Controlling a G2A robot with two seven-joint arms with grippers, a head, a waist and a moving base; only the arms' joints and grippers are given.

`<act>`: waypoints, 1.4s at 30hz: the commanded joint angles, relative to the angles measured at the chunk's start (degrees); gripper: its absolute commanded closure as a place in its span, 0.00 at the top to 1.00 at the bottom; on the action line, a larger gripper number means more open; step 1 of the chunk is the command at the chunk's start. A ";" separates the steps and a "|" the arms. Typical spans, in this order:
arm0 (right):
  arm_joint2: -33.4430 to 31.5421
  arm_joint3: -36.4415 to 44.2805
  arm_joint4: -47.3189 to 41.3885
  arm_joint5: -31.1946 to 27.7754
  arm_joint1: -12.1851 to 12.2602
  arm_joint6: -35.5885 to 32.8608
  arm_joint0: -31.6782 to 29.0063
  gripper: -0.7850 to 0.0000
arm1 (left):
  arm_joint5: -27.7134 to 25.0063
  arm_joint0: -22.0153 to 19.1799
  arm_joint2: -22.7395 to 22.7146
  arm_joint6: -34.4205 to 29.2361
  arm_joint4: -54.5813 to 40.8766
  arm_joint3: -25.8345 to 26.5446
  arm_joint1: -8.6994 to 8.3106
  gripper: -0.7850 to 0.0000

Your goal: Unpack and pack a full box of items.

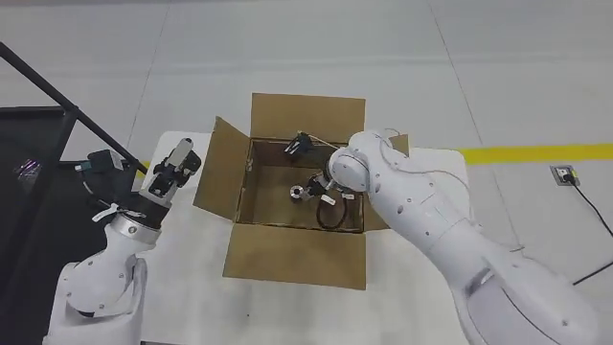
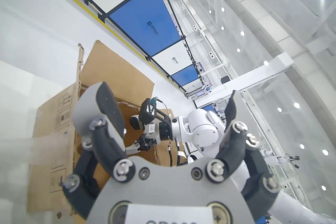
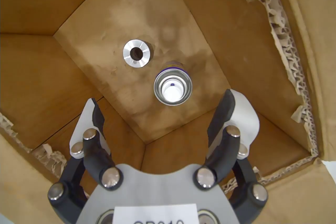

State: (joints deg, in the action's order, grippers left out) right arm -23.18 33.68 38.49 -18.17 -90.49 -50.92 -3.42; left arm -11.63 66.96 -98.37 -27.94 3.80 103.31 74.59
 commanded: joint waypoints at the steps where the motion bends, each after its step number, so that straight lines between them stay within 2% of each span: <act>1: 0.01 -2.47 -0.58 -1.00 -0.90 1.54 -0.02 1.00 | 0.00 0.00 0.00 0.00 0.00 0.00 0.00 1.00; 4: 0.22 -5.48 -0.47 -1.73 -2.15 3.31 0.15 1.00 | 0.00 0.00 0.00 0.00 0.00 0.00 0.00 1.00; 6: 0.43 -7.36 -0.20 -1.93 -2.94 4.07 0.18 0.93 | 0.00 0.00 0.00 0.00 0.00 0.00 0.00 1.00; 7: 0.48 -8.25 -0.24 -2.07 -3.32 4.24 0.15 0.86 | 0.00 0.00 0.00 0.00 0.00 0.00 0.00 1.00; 8: 0.54 -9.02 -0.23 -2.34 -3.70 4.40 0.16 0.83 | 0.00 0.00 0.00 0.00 0.00 0.00 0.00 1.00; 10: 0.62 -10.49 -0.23 -2.79 -4.42 4.56 0.17 0.69 | 0.00 0.00 0.00 0.00 0.00 0.00 0.00 1.00; 11: 0.67 -11.16 -0.15 -3.02 -4.76 4.74 0.18 0.45 | 0.00 0.00 0.00 0.00 0.00 0.00 0.00 1.00; 13: 0.63 -12.39 -0.15 -3.39 -5.36 5.21 0.29 0.42 | 0.00 0.00 0.00 0.00 0.00 0.00 0.00 1.00; 16: 0.57 -14.02 0.10 -3.84 -6.11 5.99 0.49 0.31 | 0.00 0.00 0.00 0.00 0.00 0.00 0.00 1.00; 19: 0.55 -15.32 0.92 -3.09 -6.69 7.79 0.68 0.32 | 0.00 0.00 0.00 0.00 0.00 0.00 0.00 1.00; 20: 0.49 -15.65 1.03 -3.19 -6.85 8.18 0.73 0.27 | 0.00 0.00 0.00 0.00 0.00 0.00 0.00 1.00; 21: 0.44 -16.04 1.20 -3.18 -6.99 8.46 0.84 0.18 | 0.00 0.00 0.00 0.00 0.00 0.00 0.00 1.00; 24: 0.19 -16.91 1.50 -3.58 -7.30 8.99 1.26 0.00 | 0.00 0.00 0.00 0.00 0.00 0.00 0.00 1.00; 34: -2.51 -16.47 -0.18 -11.13 -6.38 8.77 4.83 0.00 | 0.00 0.00 0.00 0.00 0.00 0.00 0.00 1.00; 36: -3.29 -15.33 -0.68 -14.04 -5.74 8.48 5.65 0.00 | 0.00 0.00 0.00 0.00 0.00 0.00 0.00 1.00; 42: -6.18 -10.56 -1.33 -16.86 -2.76 6.18 7.49 0.00 | 0.00 0.00 0.00 0.00 0.00 0.00 0.00 1.00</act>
State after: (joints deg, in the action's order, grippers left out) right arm -28.74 21.98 37.28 -34.54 -93.93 -43.97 3.77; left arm -11.63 66.96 -98.37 -27.94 3.80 103.31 74.59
